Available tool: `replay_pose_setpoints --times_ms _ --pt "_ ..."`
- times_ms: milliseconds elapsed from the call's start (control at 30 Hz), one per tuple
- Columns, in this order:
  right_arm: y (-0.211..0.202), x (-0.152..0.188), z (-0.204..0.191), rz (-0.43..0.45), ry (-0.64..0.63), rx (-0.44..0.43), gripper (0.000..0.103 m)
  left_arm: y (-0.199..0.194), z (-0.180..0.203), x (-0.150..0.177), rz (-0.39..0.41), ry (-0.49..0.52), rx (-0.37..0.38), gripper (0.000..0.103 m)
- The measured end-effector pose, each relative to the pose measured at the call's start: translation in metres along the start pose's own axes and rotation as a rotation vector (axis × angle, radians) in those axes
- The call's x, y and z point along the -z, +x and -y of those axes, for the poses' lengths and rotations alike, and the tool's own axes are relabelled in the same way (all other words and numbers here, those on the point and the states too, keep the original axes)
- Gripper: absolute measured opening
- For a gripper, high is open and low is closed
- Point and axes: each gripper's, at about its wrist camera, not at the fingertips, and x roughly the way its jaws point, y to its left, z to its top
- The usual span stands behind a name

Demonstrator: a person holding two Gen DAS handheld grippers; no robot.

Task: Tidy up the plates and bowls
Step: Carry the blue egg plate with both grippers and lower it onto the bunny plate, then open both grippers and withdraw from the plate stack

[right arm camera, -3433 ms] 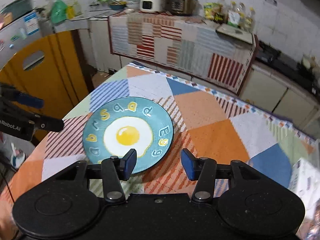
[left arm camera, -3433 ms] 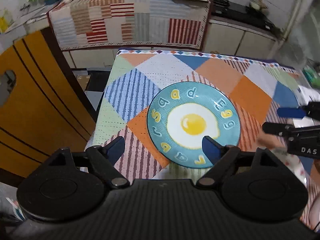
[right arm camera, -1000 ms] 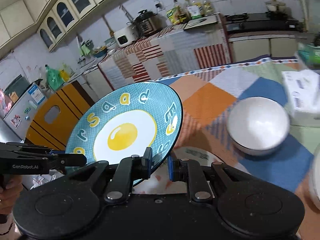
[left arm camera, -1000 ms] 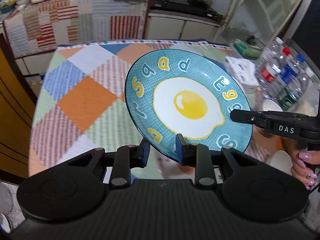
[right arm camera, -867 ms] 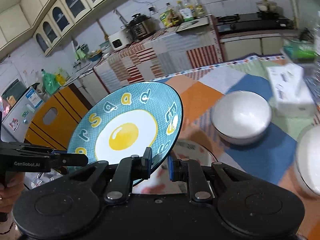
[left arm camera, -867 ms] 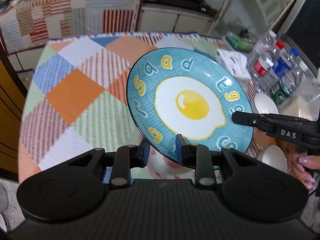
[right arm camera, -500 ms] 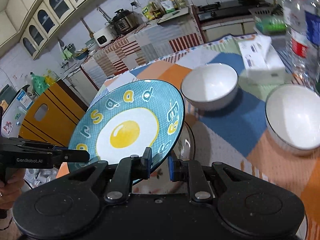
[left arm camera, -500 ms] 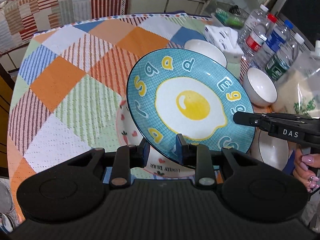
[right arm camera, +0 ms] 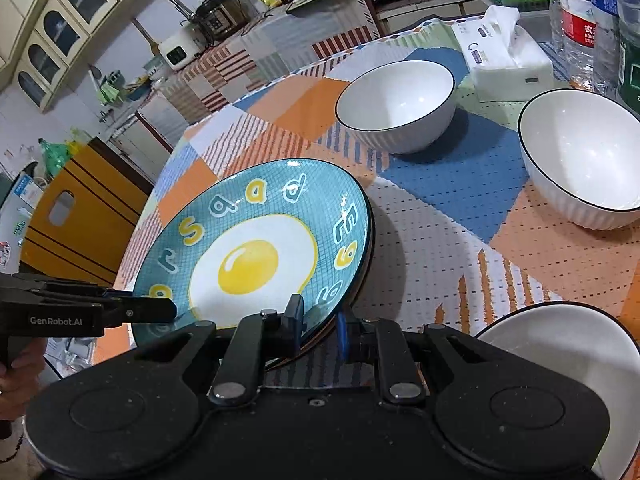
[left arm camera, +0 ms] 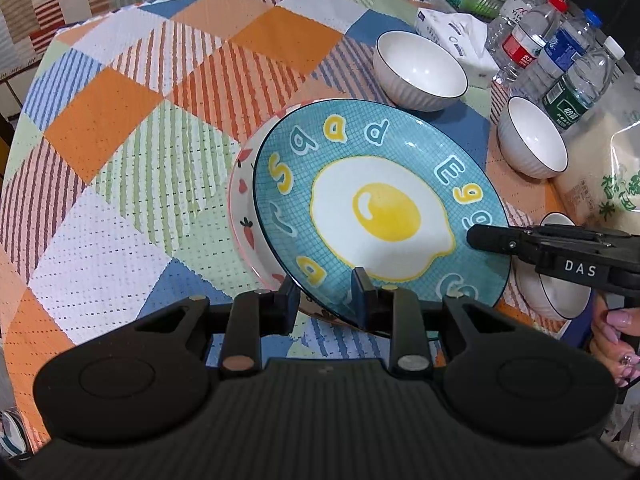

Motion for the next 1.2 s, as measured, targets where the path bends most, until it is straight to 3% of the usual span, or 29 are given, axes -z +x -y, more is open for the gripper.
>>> replay_pose_setpoints --times_ms 167,433,700,1200 --pt "0.006 -0.003 -0.007 -0.043 -0.011 0.056 0.021 0.009 -0.01 0.001 -0.055 -0.067 0.041 0.026" --pt "0.009 -0.006 -0.024 -0.055 -0.068 0.14 0.021 0.01 -0.015 0.0 -0.07 -0.084 0.05 0.026" --pt "0.013 -0.006 -0.048 -0.075 -0.194 0.299 0.028 0.014 -0.011 0.002 -0.109 -0.081 0.042 0.028" --pt "0.033 -0.001 -0.057 -0.03 -0.292 0.372 0.031 0.024 -0.016 -0.002 -0.126 -0.118 -0.005 0.028"
